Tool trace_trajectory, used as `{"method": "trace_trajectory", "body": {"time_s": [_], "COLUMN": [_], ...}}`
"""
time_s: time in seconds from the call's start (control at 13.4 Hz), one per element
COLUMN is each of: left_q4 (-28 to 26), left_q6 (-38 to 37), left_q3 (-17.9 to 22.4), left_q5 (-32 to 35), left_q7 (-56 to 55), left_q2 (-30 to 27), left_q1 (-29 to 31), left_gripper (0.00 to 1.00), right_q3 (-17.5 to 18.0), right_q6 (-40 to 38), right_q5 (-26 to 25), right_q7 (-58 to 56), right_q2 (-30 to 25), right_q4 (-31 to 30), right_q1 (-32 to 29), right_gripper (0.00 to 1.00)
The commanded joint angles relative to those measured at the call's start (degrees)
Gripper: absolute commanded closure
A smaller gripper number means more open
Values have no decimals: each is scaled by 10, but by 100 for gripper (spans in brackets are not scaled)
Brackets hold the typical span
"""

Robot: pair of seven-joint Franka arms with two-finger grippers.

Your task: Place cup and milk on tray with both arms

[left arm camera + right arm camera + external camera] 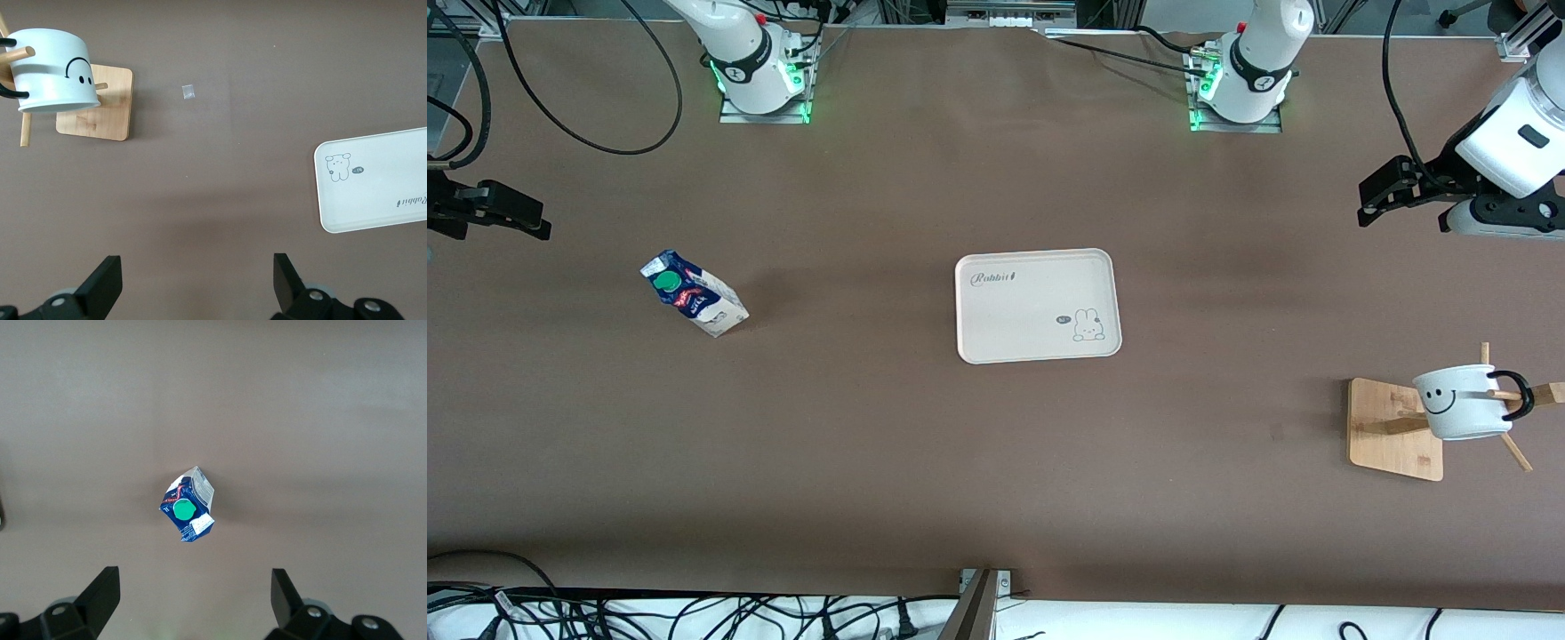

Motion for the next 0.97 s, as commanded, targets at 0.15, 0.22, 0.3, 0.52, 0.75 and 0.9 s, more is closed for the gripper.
{"method": "trace_trajectory", "body": {"time_s": [0.15,0.22,0.3,0.52,0.75,0.9], "left_q4": [19,19,19,19,19,19], "left_q6": [-16,-15,-15,-16,-16,-16], "left_q3": [-1,-1,-2,-1,-2,-1], "left_q5": [5,5,6,5,6,6], "left_q7": [3,3,2,6,7,8], "left_q2": [6,7,7,6,6,6], "left_q1": [0,0,-2,0,0,0], "left_gripper": [0,0,0,0,0,0], "right_q3": [2,2,2,2,2,2], "right_q6": [0,0,0,0,0,0], "right_q5": [2,2,2,2,1,1], "right_q7": [-5,-5,-5,-5,-4,-5], "right_q2": [0,0,0,0,0,0], "right_q4": [7,7,7,7,7,7], "right_q1": [-1,-1,-1,-1,-1,0], "right_gripper": [0,0,0,0,0,0]}}
